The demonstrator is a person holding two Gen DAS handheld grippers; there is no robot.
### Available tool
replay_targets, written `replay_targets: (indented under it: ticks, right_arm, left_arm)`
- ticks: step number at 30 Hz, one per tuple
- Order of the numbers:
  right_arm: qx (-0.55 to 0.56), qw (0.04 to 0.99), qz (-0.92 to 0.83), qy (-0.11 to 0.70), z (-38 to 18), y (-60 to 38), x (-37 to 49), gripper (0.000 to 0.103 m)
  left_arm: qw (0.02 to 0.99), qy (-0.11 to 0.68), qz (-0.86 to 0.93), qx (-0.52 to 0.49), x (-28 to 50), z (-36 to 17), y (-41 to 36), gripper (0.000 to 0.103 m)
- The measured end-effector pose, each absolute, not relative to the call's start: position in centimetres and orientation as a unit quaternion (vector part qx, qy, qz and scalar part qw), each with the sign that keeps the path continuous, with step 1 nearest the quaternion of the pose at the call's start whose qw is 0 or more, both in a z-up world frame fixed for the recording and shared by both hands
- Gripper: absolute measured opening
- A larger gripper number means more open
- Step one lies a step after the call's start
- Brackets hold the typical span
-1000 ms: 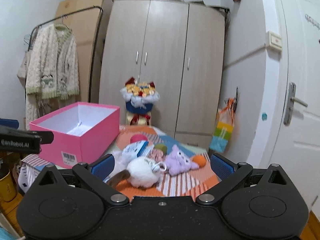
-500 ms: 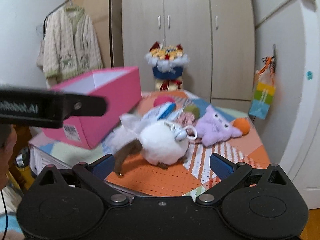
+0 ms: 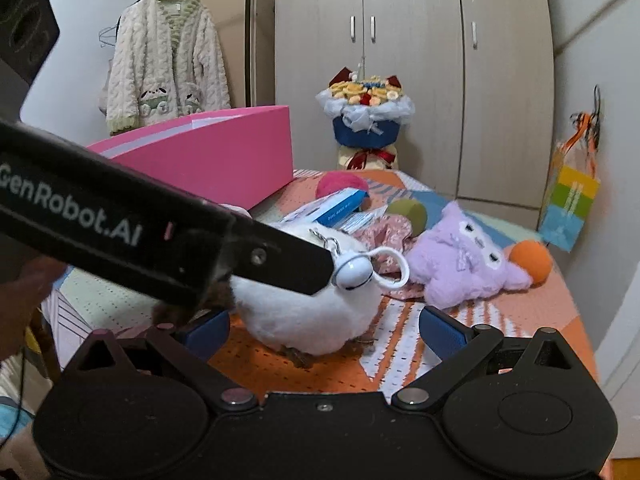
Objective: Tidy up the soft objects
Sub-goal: 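Reach the left gripper to the white fluffy plush and grasp it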
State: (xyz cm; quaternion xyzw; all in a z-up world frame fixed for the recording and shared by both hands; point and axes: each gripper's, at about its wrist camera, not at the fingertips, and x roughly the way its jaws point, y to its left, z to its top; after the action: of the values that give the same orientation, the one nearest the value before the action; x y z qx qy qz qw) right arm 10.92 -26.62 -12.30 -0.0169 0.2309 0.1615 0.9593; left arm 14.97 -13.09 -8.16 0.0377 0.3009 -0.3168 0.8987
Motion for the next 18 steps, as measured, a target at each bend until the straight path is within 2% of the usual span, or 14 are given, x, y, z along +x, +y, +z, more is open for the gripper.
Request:
replay_targets:
  ticks: [4,9,13,18]
  right_arm:
    - [-0.003,0.955,0.175,0.24,-12.9,-26.7,11.6,0.101]
    - [0.001,0.953,0.174,0.247,-13.8,-26.5,12.4,0.092]
    - [0.012,0.954,0.184,0.238,-13.9,-26.5,12.4,0.076]
    - [0.016,0.955,0.174,0.239,-13.6,-26.4,12.0,0.075]
  left_arm:
    - [0.902,0.3,-0.306,0.05,15.1,-8.8,-13.6,0.061]
    - [0.903,0.313,-0.293,0.042,15.7,-9.5,-13.5,0.061]
    - [0.902,0.313,-0.295,0.029,15.7,-9.7,-13.5,0.061]
    - [0.901,0.306,-0.305,0.031,14.9,-9.2,-13.7,0.061]
